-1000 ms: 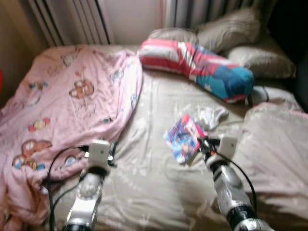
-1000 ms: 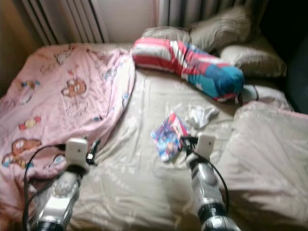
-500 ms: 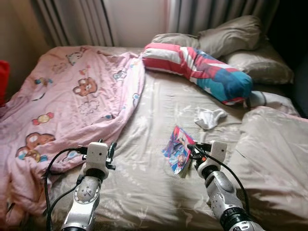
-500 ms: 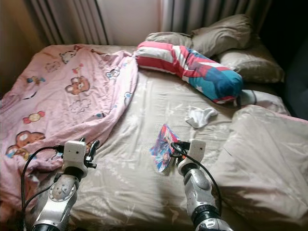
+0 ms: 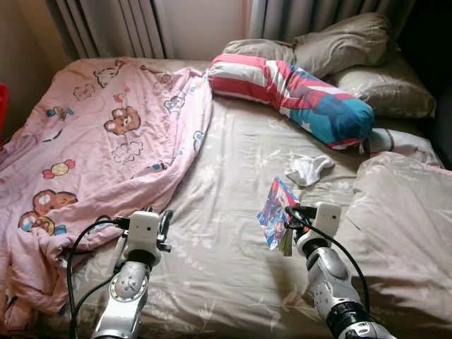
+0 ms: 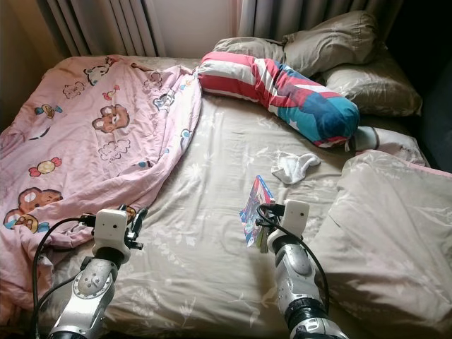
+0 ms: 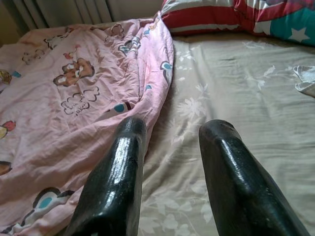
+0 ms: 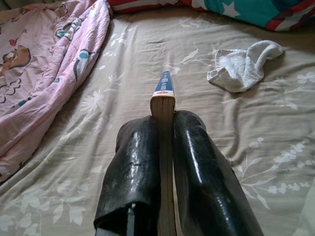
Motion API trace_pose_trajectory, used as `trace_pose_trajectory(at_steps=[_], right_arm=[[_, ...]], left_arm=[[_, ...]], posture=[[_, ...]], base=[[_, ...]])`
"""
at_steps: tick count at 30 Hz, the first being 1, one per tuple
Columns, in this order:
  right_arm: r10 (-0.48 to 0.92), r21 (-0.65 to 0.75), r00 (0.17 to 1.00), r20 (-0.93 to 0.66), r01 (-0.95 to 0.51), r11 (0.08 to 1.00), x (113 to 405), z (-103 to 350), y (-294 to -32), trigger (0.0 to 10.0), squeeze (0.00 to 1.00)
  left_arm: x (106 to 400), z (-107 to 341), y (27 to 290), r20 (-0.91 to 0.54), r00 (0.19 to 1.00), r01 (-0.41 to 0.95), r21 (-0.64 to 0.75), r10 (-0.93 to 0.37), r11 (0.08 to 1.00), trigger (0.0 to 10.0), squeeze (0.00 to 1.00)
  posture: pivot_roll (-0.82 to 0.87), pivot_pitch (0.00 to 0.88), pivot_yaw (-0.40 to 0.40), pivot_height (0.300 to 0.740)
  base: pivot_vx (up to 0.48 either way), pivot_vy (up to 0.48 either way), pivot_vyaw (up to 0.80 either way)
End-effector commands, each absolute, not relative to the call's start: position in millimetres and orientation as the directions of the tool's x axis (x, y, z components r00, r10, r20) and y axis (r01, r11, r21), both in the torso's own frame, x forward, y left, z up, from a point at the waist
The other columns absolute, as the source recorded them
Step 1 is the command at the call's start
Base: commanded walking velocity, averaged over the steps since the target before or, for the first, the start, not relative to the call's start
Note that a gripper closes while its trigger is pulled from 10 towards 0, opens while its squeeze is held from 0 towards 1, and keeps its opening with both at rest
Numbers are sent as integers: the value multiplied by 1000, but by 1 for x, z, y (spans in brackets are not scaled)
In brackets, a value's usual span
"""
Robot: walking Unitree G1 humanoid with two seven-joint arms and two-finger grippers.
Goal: Clean up the room
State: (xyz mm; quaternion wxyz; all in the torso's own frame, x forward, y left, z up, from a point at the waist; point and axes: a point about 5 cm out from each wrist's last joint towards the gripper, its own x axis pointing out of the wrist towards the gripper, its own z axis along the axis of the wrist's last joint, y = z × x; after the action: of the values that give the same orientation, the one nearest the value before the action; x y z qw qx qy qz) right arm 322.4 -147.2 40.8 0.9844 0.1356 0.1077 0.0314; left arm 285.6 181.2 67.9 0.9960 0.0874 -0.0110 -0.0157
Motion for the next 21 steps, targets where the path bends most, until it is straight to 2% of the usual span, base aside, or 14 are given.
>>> trace_pose_trajectory(at_steps=[1, 6, 11, 12, 17, 21], right_arm=[[88, 270, 979, -185, -35, 962, 325, 44, -147, 10000, 0], [87, 280, 977, -193, -30, 960, 323, 42, -147, 10000, 0], [82, 333, 980, -182, -17, 943, 323, 41, -148, 10000, 0], [86, 391, 977, -194, -3, 920, 321, 38, -148, 10000, 0], [66, 494, 980, -186, 35, 869, 323, 38, -151, 10000, 0], [71, 475, 977, -200, 33, 879, 324, 38, -150, 10000, 0]], left_arm=[[282, 65, 183, 10, 1000, 20, 175, -22, 984, 10000, 0], [281, 66, 184, 11, 1000, 14, 176, -16, 984, 10000, 0], [280, 65, 184, 9, 1000, 16, 177, -18, 984, 10000, 0], [280, 65, 183, 10, 1000, 14, 176, -16, 984, 10000, 0], [279, 65, 184, 10, 1000, 9, 176, -11, 984, 10000, 0], [278, 65, 187, 10, 1000, 6, 178, -8, 984, 10000, 0]], posture=[[45, 147, -31, 697], [48, 149, -33, 672], [52, 146, -33, 672], [60, 145, -33, 672], [72, 140, -33, 672], [75, 140, -33, 672]], base=[[0, 0, 0], [0, 0, 0], [0, 0, 0], [0, 0, 0], [0, 0, 0], [0, 0, 0]])
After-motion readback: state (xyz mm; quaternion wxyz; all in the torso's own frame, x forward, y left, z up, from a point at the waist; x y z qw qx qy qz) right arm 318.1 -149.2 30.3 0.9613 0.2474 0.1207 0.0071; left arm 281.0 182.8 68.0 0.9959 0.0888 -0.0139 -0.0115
